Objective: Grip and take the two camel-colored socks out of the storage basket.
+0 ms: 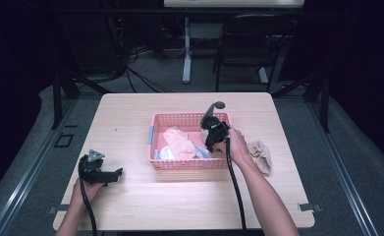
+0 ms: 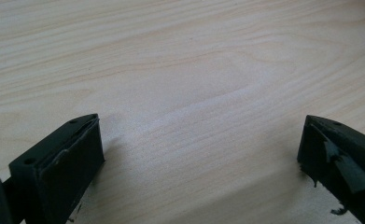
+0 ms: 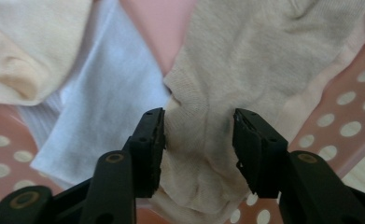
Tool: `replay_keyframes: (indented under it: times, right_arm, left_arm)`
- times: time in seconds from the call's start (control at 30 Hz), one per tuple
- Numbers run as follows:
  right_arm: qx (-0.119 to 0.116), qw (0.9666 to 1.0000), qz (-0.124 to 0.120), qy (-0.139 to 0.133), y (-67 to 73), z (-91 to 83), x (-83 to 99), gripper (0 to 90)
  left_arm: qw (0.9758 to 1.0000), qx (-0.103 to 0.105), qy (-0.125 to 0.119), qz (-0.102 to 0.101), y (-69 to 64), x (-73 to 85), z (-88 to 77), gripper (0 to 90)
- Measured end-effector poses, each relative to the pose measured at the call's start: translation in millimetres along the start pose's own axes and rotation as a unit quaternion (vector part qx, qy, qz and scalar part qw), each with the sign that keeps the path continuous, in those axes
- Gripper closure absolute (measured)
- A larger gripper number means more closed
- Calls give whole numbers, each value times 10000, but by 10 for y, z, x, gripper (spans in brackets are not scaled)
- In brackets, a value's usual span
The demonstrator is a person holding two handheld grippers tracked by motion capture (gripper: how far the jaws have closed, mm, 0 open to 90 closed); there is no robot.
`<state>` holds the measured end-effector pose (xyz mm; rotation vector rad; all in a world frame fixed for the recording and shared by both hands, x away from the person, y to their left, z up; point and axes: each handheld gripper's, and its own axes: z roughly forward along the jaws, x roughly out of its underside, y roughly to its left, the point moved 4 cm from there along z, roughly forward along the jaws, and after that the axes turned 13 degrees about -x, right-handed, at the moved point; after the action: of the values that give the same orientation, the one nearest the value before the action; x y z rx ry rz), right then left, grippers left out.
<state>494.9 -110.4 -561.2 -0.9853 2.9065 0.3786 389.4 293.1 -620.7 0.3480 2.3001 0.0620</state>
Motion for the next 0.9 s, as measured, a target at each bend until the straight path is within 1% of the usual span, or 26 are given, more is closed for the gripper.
replay_keyframes:
  times: [0.03, 0.07, 0.1, 0.13, 0.17, 0.2, 0.23, 0.27, 0.3, 0.37, 0.4, 0.47, 0.5, 0.6, 0.63, 0.67, 0.7, 0.73, 0.77, 0.8, 0.83, 0.87, 0.9]
  right_arm:
    - [1, 10000, 22, 48, -15, 8, 6, 573]
    - [-28, 10000, 90, -28, -18, 39, 12, 595]
    - [-66, 9999, 26, 111, -40, 32, 19, 624]
    - [-133, 9999, 93, 29, -60, 50, 25, 653]
    - [-225, 9996, 157, -63, -87, 64, 37, 722]
    - [-225, 9996, 157, -63, -87, 64, 37, 722]
    - [-224, 9997, 137, -14, -95, 56, 43, 759]
    - [-240, 9995, 186, -113, -88, 65, 47, 789]
    - [-210, 9997, 115, -35, -86, 39, 51, 836]
    - [-197, 9997, 96, -45, -82, 30, 50, 841]
    - [-219, 9997, 131, -71, -66, 29, 52, 843]
    - [-179, 9998, 15, 16, -62, -4, 52, 845]
    - [-203, 9998, 33, -43, -51, -8, 53, 845]
    - [-217, 9998, -24, -12, -46, -59, 59, 846]
    - [-245, 9996, 43, -162, -31, -59, 62, 846]
    - [-254, 9995, 39, -185, -28, -77, 65, 846]
    - [-241, 9996, -48, -148, -22, -131, 70, 846]
    - [-241, 9996, -48, -148, -22, -131, 70, 846]
    - [-249, 9994, -17, -227, -6, -145, 72, 847]
    - [-247, 9995, -78, -179, -3, -182, 74, 847]
    - [-258, 9992, -57, -288, 12, -197, 74, 847]
    - [-257, 9991, -81, -313, 18, -225, 75, 847]
    - [-239, 9994, -149, -216, 21, -274, 76, 847]
  left_arm:
    - [10000, -3, 2, -3, 0, 1, -1, 0]
    - [10000, 1, 2, -3, -1, 0, 0, 0]
    - [10000, 0, 0, -1, 0, 0, 0, 0]
    - [10000, -3, -1, -2, 0, 0, 0, 0]
    - [10000, 3, 2, 6, 0, 1, -2, 0]
    - [10000, 3, 2, 6, 0, 1, -2, 0]
    - [10000, 9, 2, 6, 0, 1, -2, 0]
    - [10000, 12, 5, 9, 0, 1, -2, 0]
    - [10000, 12, 5, 10, 0, 1, -2, 0]
    - [10000, 13, 2, 15, 1, 1, -1, 0]
    - [10000, 13, 4, 10, 0, 1, -2, 0]
    - [10000, 13, 5, 10, 0, 1, -2, 0]
    - [10000, 12, 3, 13, 0, 1, -2, 0]
    - [10000, 13, 5, 10, 0, 1, -2, 0]
    - [10000, 12, 1, 12, 0, 1, -1, 0]
    - [10000, 12, 4, 10, 0, 1, -2, 0]
    - [10000, 14, 5, 12, 0, 1, -2, 0]
    - [10000, 12, 4, 11, 0, 1, -2, 0]
    - [10000, 13, 4, 14, 1, 1, -2, 0]
    - [10000, 12, 3, 9, 0, 1, -2, 0]
    - [10000, 14, 4, 12, 0, 1, -1, 0]
    - [10000, 11, 4, 10, 0, 1, -2, 0]
    - [10000, 12, 4, 8, 0, 1, -2, 0]
